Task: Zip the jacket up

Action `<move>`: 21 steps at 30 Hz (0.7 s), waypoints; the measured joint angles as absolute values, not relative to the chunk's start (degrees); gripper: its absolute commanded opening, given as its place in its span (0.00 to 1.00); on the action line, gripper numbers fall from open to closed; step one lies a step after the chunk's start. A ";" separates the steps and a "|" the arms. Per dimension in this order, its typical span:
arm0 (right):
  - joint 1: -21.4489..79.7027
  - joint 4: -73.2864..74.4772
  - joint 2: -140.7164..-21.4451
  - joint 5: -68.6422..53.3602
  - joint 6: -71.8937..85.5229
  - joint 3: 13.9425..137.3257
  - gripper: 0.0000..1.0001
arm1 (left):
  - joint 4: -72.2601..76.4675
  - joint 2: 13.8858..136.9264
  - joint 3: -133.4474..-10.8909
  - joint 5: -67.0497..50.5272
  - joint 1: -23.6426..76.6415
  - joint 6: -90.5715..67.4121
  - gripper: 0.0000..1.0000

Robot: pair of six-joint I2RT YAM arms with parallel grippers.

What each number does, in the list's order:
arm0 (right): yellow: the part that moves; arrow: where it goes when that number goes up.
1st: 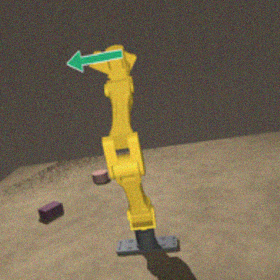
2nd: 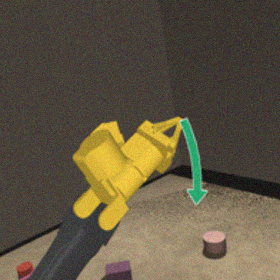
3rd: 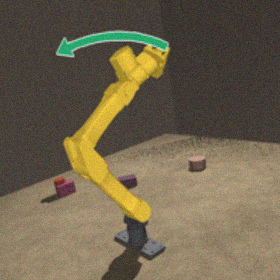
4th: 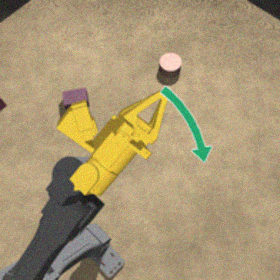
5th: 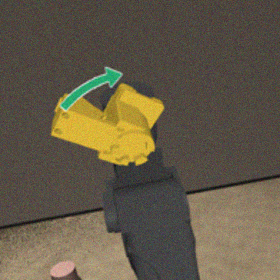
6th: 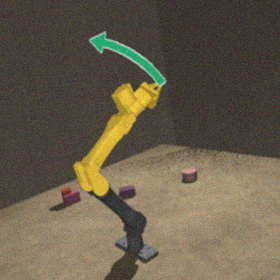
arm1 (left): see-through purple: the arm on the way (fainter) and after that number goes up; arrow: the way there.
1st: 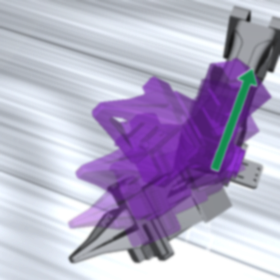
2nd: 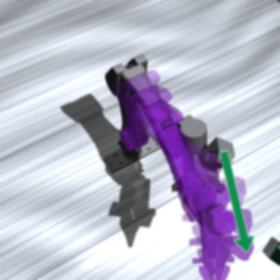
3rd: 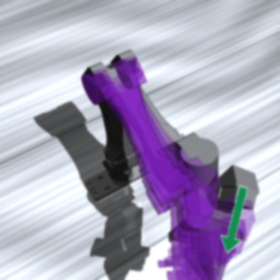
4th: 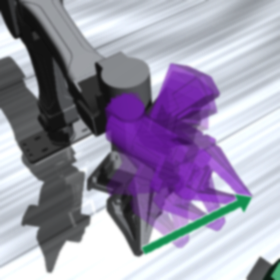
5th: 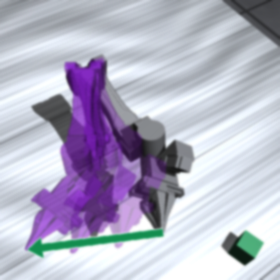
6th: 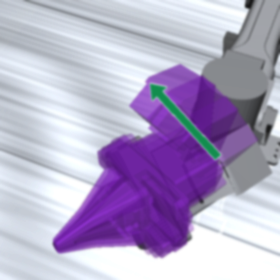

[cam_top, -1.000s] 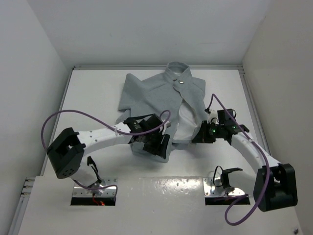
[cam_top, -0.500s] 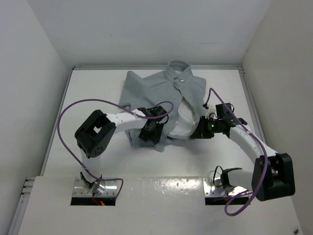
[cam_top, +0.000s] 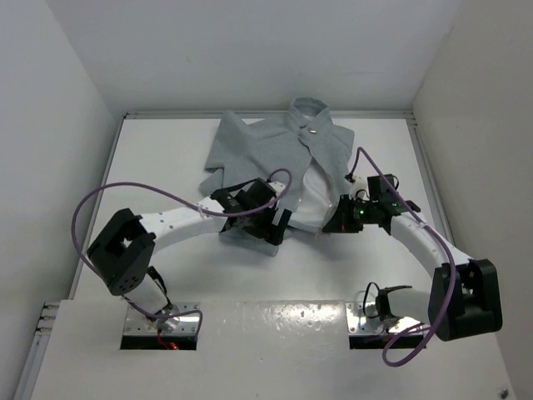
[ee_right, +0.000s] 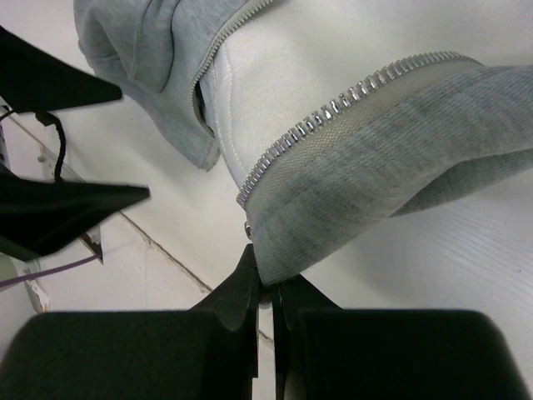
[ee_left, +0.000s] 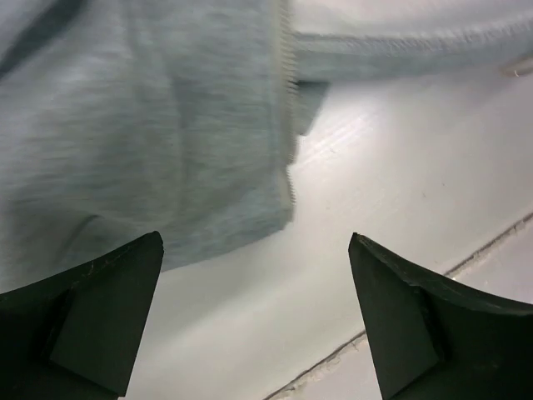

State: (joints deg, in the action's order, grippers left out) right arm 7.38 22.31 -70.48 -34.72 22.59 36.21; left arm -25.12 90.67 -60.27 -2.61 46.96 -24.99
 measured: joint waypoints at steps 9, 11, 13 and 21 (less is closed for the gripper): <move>7.38 22.11 -70.22 -34.68 22.72 36.18 0.00 | -26.06 95.24 -57.14 1.06 50.22 -28.53 0.87; 7.38 22.11 -70.22 -34.68 22.74 36.18 0.00 | -26.44 95.83 -57.14 2.33 50.11 -29.28 0.86; 7.38 22.09 -70.22 -34.70 22.74 36.18 0.00 | -26.37 96.73 -57.23 3.11 49.87 -29.82 0.86; 7.38 22.04 -70.22 -34.70 22.79 36.18 0.00 | -26.76 100.51 -60.12 5.30 49.56 -31.62 0.84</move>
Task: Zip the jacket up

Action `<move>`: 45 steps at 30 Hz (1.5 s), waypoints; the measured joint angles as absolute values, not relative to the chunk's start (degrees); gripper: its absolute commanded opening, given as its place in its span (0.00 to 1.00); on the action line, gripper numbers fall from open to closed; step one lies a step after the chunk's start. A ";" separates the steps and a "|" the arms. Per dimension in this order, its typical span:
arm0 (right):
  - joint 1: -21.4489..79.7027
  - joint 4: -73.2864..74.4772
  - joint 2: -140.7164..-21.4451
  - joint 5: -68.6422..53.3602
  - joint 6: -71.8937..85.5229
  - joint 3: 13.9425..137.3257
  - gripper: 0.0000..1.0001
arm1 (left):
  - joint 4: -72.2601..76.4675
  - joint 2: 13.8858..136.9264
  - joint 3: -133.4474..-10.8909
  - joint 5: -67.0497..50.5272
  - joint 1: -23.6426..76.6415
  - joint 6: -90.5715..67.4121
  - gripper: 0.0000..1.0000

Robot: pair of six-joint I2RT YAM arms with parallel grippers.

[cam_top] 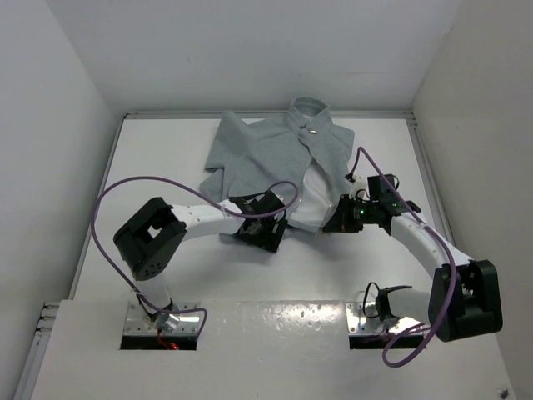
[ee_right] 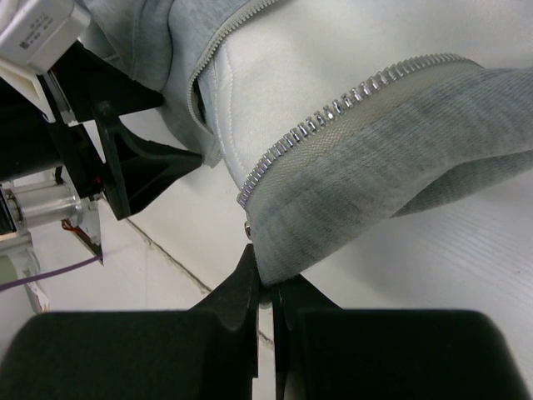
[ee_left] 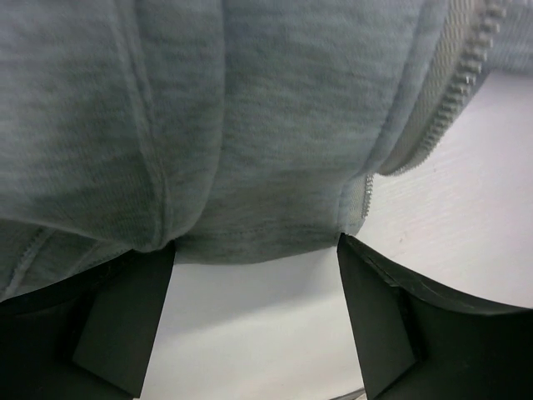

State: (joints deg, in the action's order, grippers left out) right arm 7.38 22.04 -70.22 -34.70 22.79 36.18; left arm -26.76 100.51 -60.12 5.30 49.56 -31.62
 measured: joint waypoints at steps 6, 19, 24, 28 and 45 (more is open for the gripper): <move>7.38 21.89 -70.22 -34.74 22.81 36.18 0.00 | -26.74 101.06 -61.04 5.39 48.64 -32.49 0.84; 7.38 20.95 -70.22 -35.22 23.62 34.72 0.00 | -27.46 103.15 -63.02 6.76 48.62 -34.22 0.88; 7.38 21.02 -70.19 -35.20 23.59 34.44 0.00 | -28.38 106.00 -65.78 11.29 50.83 -34.94 0.77; 7.38 21.08 -70.13 -35.16 23.40 34.41 0.00 | -27.94 107.70 -67.18 12.45 51.18 -35.83 0.55; 8.08 21.67 -68.45 -43.22 20.32 34.44 0.00 | -10.13 86.96 -48.47 -8.34 43.70 -35.27 0.00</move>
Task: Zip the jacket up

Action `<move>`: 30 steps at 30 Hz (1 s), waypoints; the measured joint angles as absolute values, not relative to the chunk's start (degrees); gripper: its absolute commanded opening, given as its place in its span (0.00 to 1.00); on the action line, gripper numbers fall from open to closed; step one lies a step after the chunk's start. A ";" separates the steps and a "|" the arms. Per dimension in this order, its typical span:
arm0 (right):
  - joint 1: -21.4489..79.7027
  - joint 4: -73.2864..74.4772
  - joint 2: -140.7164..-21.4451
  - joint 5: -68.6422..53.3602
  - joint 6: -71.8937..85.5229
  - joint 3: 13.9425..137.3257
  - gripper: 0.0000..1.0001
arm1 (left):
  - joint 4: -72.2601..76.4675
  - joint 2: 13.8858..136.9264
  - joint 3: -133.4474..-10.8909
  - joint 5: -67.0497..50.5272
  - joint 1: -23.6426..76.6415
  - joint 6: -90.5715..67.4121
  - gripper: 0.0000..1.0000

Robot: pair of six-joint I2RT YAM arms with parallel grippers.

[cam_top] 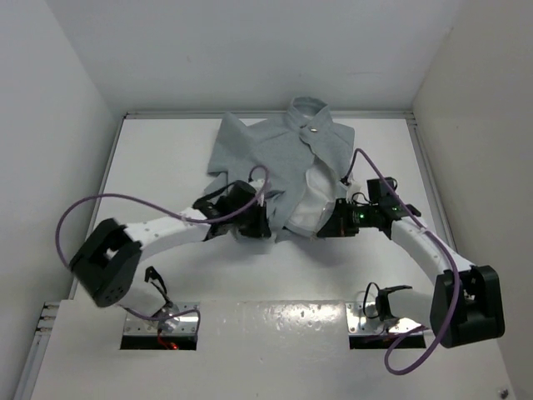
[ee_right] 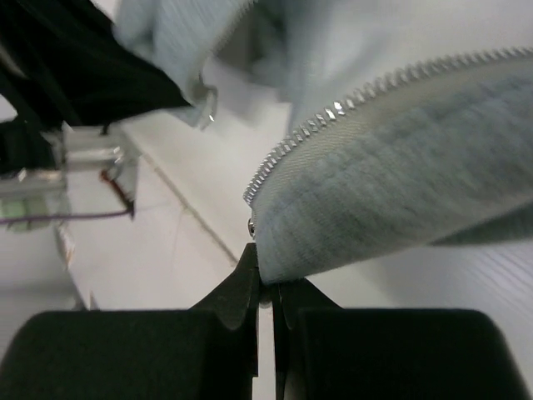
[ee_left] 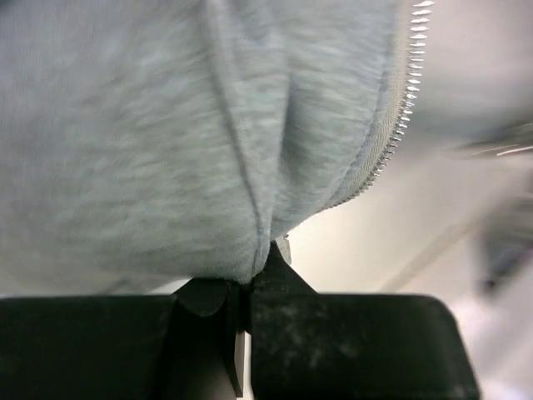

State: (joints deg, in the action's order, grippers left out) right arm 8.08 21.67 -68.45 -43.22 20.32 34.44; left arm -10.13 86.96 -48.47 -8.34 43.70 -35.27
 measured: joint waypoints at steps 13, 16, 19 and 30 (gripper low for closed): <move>16.71 1.28 -58.87 -58.67 23.35 32.64 0.00 | 15.07 72.14 -45.04 -25.69 36.93 -41.12 0.00; 18.85 -1.04 -58.48 -59.33 22.85 32.64 0.00 | 16.34 70.02 -44.88 -26.89 36.25 -41.76 0.00; 19.77 -4.14 -58.39 -60.01 22.87 32.58 0.00 | 17.34 67.72 -44.88 -27.83 36.01 -42.04 0.00; 20.01 -20.12 -58.33 -60.05 34.24 31.57 0.00 | 19.00 65.76 -44.95 -29.39 36.01 -42.76 0.00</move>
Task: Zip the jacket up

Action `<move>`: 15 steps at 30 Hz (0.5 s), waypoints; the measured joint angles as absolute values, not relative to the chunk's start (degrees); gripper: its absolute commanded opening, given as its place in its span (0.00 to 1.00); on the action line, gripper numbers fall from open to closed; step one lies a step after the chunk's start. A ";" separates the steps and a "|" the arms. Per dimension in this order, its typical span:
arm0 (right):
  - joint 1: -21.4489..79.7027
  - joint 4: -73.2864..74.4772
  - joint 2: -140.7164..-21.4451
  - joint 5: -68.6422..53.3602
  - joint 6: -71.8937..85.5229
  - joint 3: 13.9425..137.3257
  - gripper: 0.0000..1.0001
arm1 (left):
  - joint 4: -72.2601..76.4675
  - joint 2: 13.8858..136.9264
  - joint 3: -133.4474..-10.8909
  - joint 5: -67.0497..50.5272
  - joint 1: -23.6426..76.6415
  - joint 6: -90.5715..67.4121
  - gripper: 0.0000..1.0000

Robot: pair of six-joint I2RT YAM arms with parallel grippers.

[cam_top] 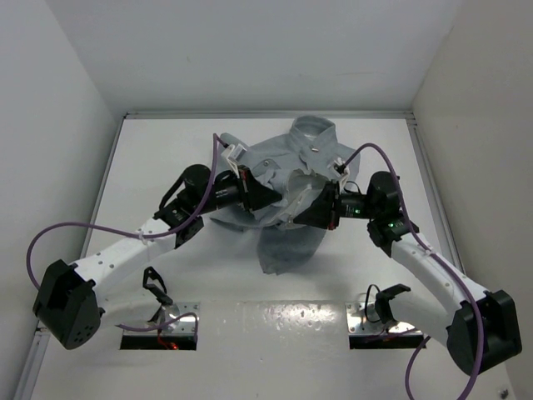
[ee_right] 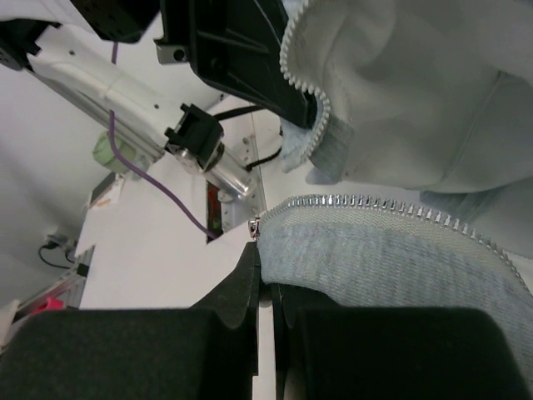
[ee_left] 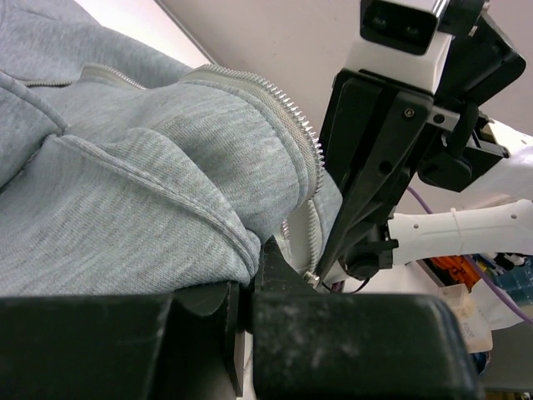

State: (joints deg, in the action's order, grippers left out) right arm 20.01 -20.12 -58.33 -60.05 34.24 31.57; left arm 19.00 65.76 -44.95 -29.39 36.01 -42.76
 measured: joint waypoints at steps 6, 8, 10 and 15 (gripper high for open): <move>20.01 -24.45 -58.15 -59.99 39.07 31.57 0.00 | 19.81 65.14 -44.95 -29.71 36.01 -42.78 0.00; 19.99 -25.02 -58.15 -59.83 40.27 31.57 0.00 | 20.10 65.12 -45.17 -29.98 36.07 -42.76 0.00; 19.94 -25.32 -58.15 -59.64 41.28 31.57 0.00 | 20.29 65.12 -45.45 -30.37 36.34 -42.68 0.00; 19.22 -25.67 -58.17 -59.59 44.58 31.68 0.00 | 19.92 65.12 -46.39 -30.46 36.36 -42.35 0.00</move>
